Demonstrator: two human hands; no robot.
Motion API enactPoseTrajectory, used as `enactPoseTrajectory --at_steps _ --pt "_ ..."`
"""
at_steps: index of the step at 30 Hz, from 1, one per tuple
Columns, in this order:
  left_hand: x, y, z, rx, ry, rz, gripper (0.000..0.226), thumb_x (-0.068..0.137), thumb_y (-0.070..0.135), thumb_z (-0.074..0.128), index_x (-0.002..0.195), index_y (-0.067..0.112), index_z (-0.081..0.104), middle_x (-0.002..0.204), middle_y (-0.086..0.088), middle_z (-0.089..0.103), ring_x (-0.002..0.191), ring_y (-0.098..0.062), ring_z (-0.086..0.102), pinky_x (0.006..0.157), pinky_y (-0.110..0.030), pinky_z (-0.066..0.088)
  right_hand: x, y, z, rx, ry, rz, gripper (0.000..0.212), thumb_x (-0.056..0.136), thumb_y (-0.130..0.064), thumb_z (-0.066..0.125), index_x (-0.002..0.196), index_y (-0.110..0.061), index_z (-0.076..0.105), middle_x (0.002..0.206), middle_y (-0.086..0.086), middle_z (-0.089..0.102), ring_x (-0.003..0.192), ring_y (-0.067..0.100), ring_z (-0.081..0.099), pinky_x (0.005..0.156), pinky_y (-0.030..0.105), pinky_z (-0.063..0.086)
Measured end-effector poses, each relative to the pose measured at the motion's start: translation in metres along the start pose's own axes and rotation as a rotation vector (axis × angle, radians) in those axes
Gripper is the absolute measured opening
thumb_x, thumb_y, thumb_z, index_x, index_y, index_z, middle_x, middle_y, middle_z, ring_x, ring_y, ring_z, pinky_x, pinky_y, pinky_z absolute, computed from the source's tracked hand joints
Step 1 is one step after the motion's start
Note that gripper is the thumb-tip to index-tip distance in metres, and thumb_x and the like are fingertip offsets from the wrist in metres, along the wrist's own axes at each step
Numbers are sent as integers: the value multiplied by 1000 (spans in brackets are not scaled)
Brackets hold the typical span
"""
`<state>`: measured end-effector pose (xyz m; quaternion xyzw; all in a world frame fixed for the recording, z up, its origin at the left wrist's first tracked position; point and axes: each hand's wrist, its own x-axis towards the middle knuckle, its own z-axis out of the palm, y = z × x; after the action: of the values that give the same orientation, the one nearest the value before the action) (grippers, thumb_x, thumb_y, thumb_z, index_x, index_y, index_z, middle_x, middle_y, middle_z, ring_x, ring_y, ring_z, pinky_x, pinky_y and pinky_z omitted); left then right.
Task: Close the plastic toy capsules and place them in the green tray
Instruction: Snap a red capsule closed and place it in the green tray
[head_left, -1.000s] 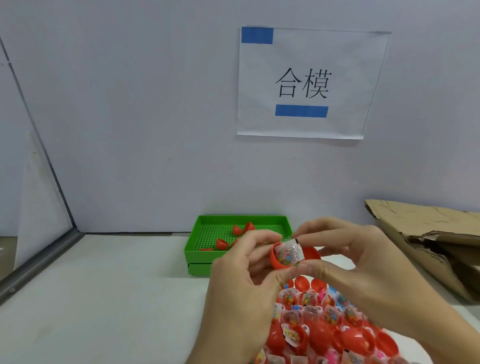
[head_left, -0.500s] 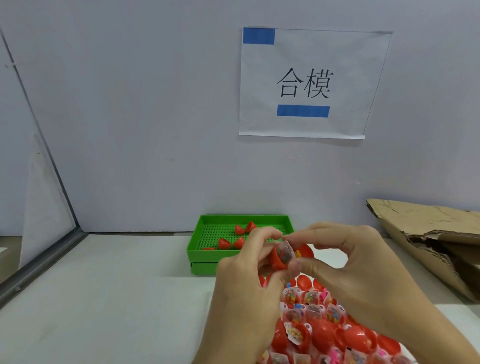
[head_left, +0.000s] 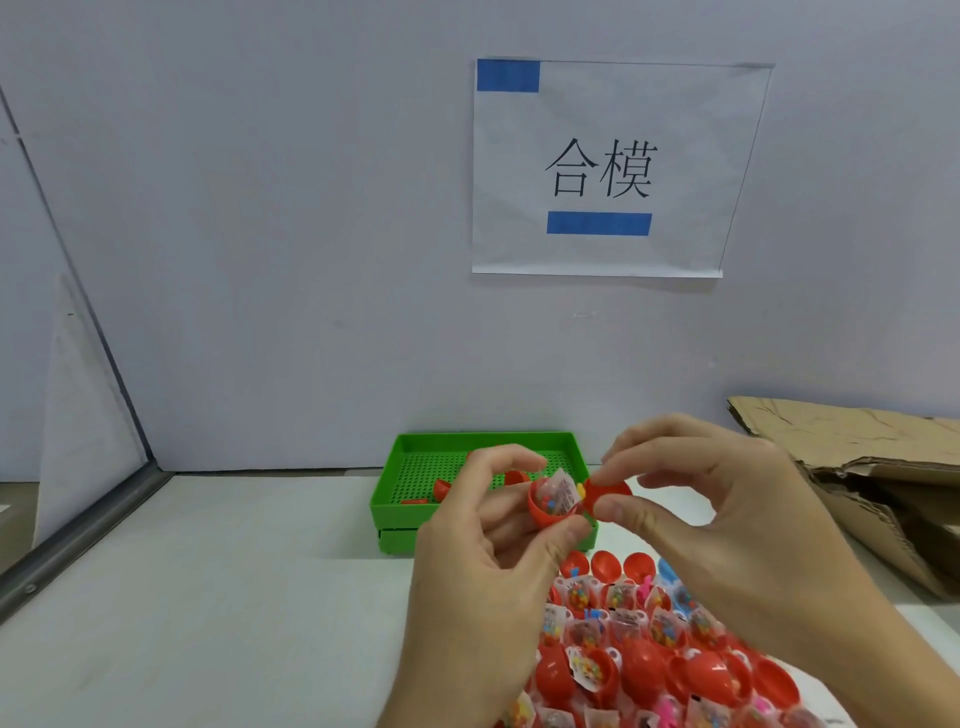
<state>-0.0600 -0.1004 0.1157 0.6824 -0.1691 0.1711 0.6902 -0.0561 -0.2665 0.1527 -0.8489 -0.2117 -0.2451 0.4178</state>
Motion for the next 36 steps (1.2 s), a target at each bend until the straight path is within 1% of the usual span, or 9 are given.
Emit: enactPoseTrajectory --at_steps 1,3,11,15,20,25,32,34,36 --pt "0 0 0 -6 1 2 36 75 7 78 97 31 62 90 5 78 86 -11 75 71 -18 58 0 1 1 -15 0 0 4 73 -34 78 76 -34 78 90 -21 68 93 6 66 80 24 52" --pt "0 0 1 -11 3 -2 37 75 10 79 99 29 59 89 7 78 85 -9 75 71 -17 57 -1 2 3 -44 10 -6 11 74 -23 82 72 -33 78 88 -19 68 91 6 65 78 23 50" --pt "-1 1 5 -1 -22 24 22 76 19 77 83 25 57 83 -1 75 78 -12 74 68 -17 56 -1 2 6 2 1 -27 16 78 -18 81 76 -34 80 87 -17 68 90 7 66 75 15 48" --pt "0 2 3 -95 -38 -9 16 78 21 73 85 26 61 89 -3 77 85 -16 75 72 -22 59 -1 2 5 71 -31 -23 9 80 -35 72 84 -37 80 93 -18 70 95 7 67 77 23 53" --pt "3 -3 1 -230 7 -58 12 78 21 71 90 22 68 99 -5 74 90 -22 75 74 -25 60 -3 -2 4 49 -53 -65 22 89 -56 59 97 -45 76 102 -22 68 103 6 64 78 24 51" --pt "4 -4 2 -405 46 -120 9 84 23 73 90 17 72 99 -12 74 93 -25 74 75 -27 59 -4 -9 4 21 -62 -117 34 90 -56 48 101 -42 76 101 -20 66 101 7 64 80 20 49" --pt "5 -8 0 -448 28 -152 15 75 25 70 88 18 74 84 -16 75 76 -21 74 66 -25 59 -4 -12 4 30 -94 -132 32 91 -53 48 101 -42 76 100 -16 66 100 10 65 79 22 50" --pt "5 -7 1 -502 25 -176 25 71 28 73 91 13 73 84 -18 74 74 -22 74 64 -26 59 -4 -12 4 49 -85 -144 32 92 -50 48 98 -40 77 99 -15 67 98 10 66 77 22 50" --pt "5 -7 2 -574 17 -201 25 79 21 72 96 3 67 86 -21 73 73 -23 74 61 -26 59 -4 -11 3 72 -66 -150 30 92 -49 50 95 -39 78 98 -15 68 97 11 66 76 22 50"
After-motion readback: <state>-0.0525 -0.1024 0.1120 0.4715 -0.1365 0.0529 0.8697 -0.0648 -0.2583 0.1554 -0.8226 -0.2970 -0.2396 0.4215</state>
